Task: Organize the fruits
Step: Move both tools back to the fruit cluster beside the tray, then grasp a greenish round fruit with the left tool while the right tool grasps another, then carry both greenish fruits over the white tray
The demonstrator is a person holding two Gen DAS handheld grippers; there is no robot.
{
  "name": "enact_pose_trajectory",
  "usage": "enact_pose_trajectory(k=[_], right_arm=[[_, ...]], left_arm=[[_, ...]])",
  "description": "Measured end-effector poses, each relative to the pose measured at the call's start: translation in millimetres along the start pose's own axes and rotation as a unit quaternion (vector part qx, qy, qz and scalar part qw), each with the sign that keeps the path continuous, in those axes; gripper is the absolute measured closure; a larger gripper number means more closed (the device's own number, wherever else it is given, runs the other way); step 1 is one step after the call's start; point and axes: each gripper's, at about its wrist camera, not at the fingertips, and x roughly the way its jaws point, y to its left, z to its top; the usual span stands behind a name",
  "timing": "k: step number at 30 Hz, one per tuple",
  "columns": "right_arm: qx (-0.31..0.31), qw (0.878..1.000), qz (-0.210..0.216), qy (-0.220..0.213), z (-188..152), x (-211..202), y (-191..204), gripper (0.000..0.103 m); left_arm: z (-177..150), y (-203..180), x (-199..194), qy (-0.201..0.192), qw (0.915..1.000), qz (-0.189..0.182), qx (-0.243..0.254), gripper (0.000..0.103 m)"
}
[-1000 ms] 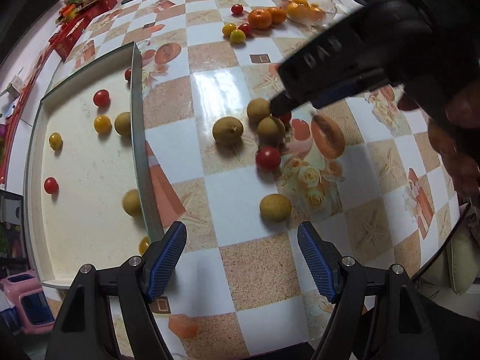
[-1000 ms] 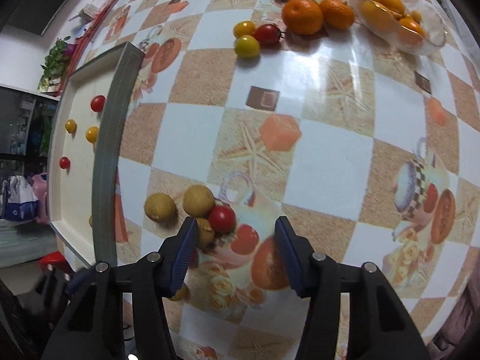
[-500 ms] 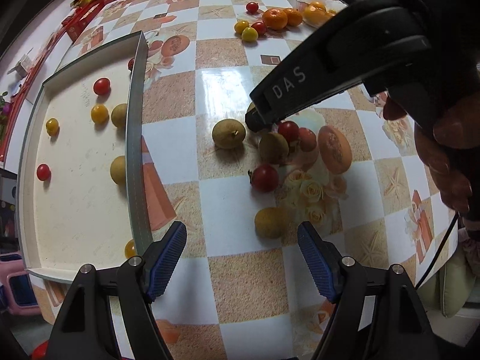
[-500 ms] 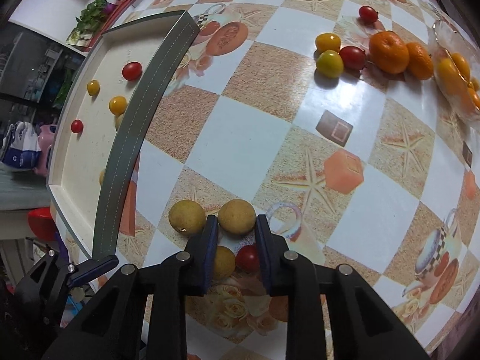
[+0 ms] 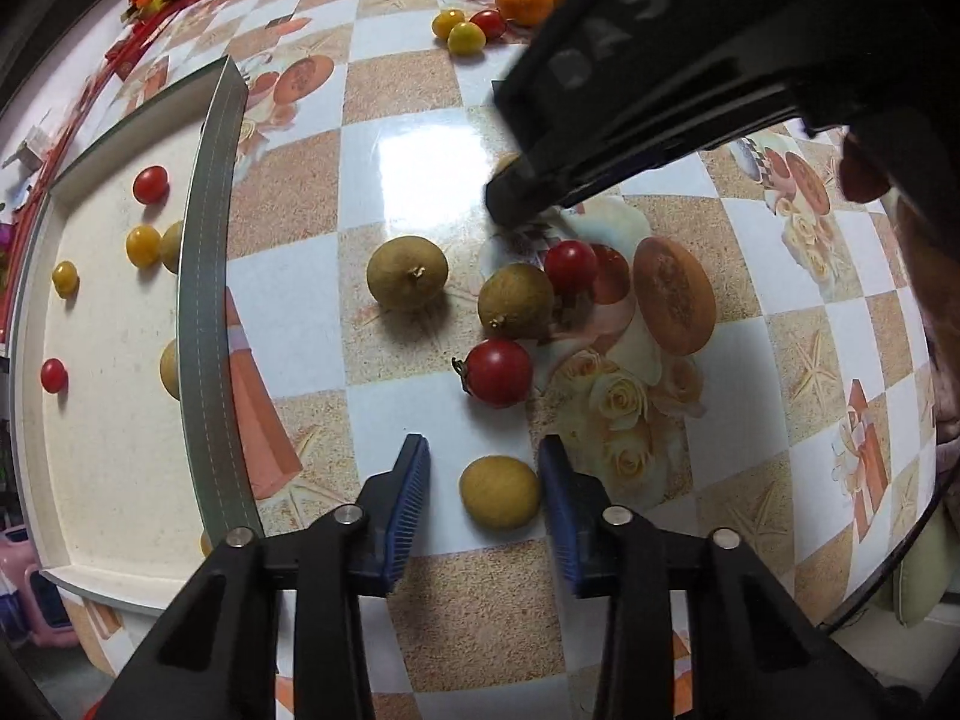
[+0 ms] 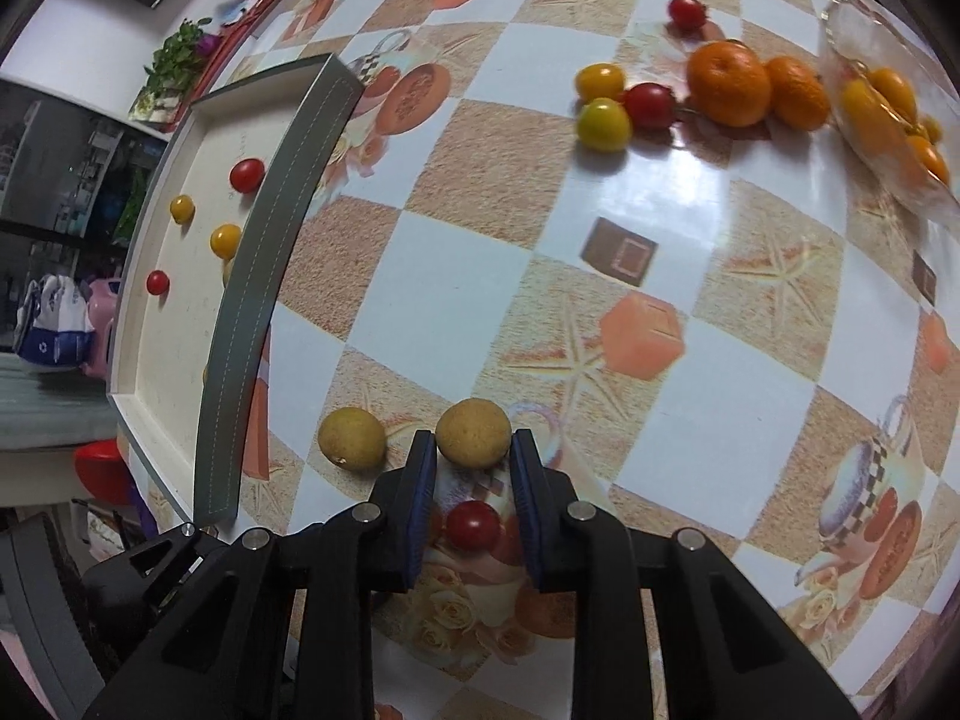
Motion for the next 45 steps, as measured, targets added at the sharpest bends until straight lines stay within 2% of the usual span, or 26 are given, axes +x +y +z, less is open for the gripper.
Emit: enact_pose_trajectory(k=[1,2,6,15,21,29,45], right_arm=[[0.006,1.0,-0.001,-0.003,-2,-3,-4,0.076],[0.01,1.0,-0.002,-0.004,-4,-5,-6,0.076],[0.032,0.999,-0.002,-0.014,-14,-17,-17,0.076],[0.064,0.998,0.002,-0.023,-37,-33,-22,0.076],[0.068,0.997,0.002,-0.025,-52,-42,-15,0.076],[0.054,0.998,-0.003,-0.025,-57,-53,1,0.076],[-0.017,0.999,0.001,-0.033,-22,-61,72,0.076]], left_arm=[[0,3,-1,-0.001,1.0,-0.008,-0.004,0.075],[1,6,-1,0.002,0.9998,-0.017,-0.008,0.076],[4,25,0,0.016,0.9968,-0.061,-0.05,0.076],[6,47,-15,0.014,0.9944,-0.082,-0.065,0.076],[5,45,-43,-0.001,0.9946,-0.081,-0.064,0.076],[12,66,-67,-0.03,0.9936,-0.072,-0.081,0.076],[-10,147,-90,-0.057,0.9861,-0.029,-0.153,0.076]])
